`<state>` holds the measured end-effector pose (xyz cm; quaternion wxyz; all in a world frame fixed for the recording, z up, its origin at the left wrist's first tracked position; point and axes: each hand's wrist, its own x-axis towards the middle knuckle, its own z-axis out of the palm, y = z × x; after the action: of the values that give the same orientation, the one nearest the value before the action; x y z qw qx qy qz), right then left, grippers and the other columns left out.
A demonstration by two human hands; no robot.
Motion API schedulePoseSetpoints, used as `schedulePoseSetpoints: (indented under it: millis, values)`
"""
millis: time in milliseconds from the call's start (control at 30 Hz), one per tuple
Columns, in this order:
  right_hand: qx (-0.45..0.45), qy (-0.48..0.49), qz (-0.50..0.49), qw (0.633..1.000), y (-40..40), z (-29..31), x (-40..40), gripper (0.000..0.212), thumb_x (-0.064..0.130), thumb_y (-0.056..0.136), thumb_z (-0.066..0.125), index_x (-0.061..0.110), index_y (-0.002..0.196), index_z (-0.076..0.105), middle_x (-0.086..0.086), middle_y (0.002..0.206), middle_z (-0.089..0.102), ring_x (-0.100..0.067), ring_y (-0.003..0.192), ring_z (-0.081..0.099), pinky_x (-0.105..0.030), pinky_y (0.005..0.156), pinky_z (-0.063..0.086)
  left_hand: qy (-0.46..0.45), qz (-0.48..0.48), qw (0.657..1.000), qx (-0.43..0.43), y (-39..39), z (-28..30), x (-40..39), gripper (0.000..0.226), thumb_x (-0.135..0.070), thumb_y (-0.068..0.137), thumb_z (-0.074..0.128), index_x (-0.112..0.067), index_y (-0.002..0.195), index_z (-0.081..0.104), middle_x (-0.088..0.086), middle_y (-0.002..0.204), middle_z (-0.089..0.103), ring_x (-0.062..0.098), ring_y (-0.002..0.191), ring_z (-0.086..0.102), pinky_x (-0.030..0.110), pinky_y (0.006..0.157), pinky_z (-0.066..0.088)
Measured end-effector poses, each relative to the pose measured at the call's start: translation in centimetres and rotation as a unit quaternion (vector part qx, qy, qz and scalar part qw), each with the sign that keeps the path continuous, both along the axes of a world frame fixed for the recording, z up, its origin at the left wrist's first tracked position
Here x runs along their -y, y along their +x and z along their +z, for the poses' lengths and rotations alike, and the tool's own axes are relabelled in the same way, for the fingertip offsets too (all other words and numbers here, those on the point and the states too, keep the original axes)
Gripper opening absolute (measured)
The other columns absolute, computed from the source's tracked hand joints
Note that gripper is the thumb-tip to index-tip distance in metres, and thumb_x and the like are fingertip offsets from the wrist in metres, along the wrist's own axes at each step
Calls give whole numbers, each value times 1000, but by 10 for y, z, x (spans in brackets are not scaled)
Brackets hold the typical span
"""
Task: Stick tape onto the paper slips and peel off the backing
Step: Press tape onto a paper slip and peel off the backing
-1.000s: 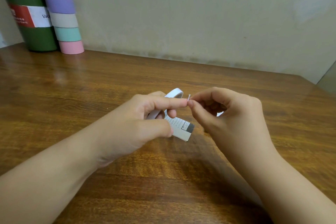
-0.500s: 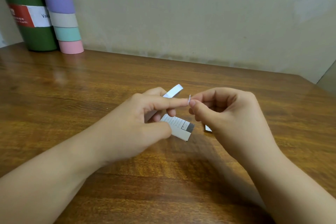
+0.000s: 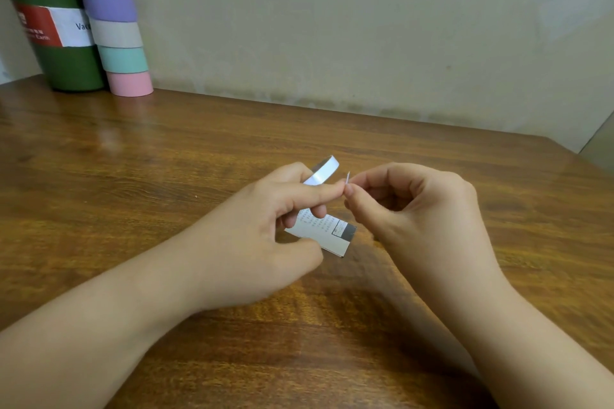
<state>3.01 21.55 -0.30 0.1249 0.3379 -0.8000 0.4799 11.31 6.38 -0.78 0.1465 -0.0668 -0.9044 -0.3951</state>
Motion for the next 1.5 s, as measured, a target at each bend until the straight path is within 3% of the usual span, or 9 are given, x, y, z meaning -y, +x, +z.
schedulePoseSetpoints:
  millis: [200, 333, 433, 533, 767, 1033, 1267, 1500]
  values:
    - [5, -4, 4, 1000, 0, 1, -1, 13, 22, 78, 72, 27, 67, 69, 19, 61, 65, 1, 51, 58, -13, 51, 44, 88, -25, 996, 13, -1, 2, 2, 57, -15, 67, 55, -47, 113, 62, -14, 85, 47, 13, 74, 43, 14, 67, 40]
    - [23, -12, 22, 999, -1, 4, -2, 11, 20, 79, 72, 24, 69, 70, 13, 61, 67, -2, 49, 58, -12, 49, 43, 140, -35, 989, 21, -1, 3, 4, 55, -16, 64, 58, -49, 109, 65, -17, 81, 49, 11, 70, 42, 21, 67, 40]
    - [33, -20, 35, 999, -1, 5, -3, 11, 18, 79, 71, 23, 70, 71, 10, 63, 68, -2, 51, 60, -9, 49, 42, 150, -41, 988, 25, -1, 4, 4, 54, -25, 60, 61, -47, 109, 65, -17, 82, 51, 20, 73, 41, 26, 71, 38]
    - [42, -27, 43, 998, -2, 5, -3, 11, 16, 80, 71, 21, 70, 71, 8, 63, 69, -3, 52, 61, -9, 48, 42, 163, -37, 986, 22, -1, 6, 4, 53, -15, 64, 57, -46, 107, 67, -16, 80, 51, 16, 71, 40, 22, 71, 37]
    - [39, -28, 49, 998, -2, 6, -4, 12, 17, 80, 70, 22, 69, 71, 7, 63, 69, -3, 52, 60, -10, 49, 42, 181, -45, 982, 20, 0, 8, 3, 52, -13, 64, 56, -43, 104, 68, -16, 78, 52, 14, 68, 40, 18, 67, 37]
    - [8, -21, 40, 999, -1, 5, -4, 9, 20, 79, 73, 23, 70, 72, 13, 59, 66, 0, 50, 58, -8, 49, 40, 146, -43, 988, 16, -1, 6, 5, 54, -20, 63, 60, -50, 108, 64, -17, 81, 51, 13, 69, 41, 18, 66, 38]
    - [-16, 1, 10, 1000, -1, 0, -1, 8, 20, 77, 73, 24, 71, 71, 19, 60, 65, 2, 53, 59, -8, 51, 42, -32, 9, 999, -13, 0, 1, 0, 61, -21, 68, 53, -47, 124, 54, -14, 92, 46, 13, 81, 46, 19, 72, 40]
    - [25, -3, 17, 1000, -1, 3, -3, 10, 20, 77, 73, 24, 69, 70, 17, 63, 66, 1, 52, 58, -10, 50, 43, 63, -15, 998, 8, -1, 2, 3, 55, -16, 68, 54, -45, 113, 63, -12, 86, 48, 16, 74, 44, 17, 68, 40]
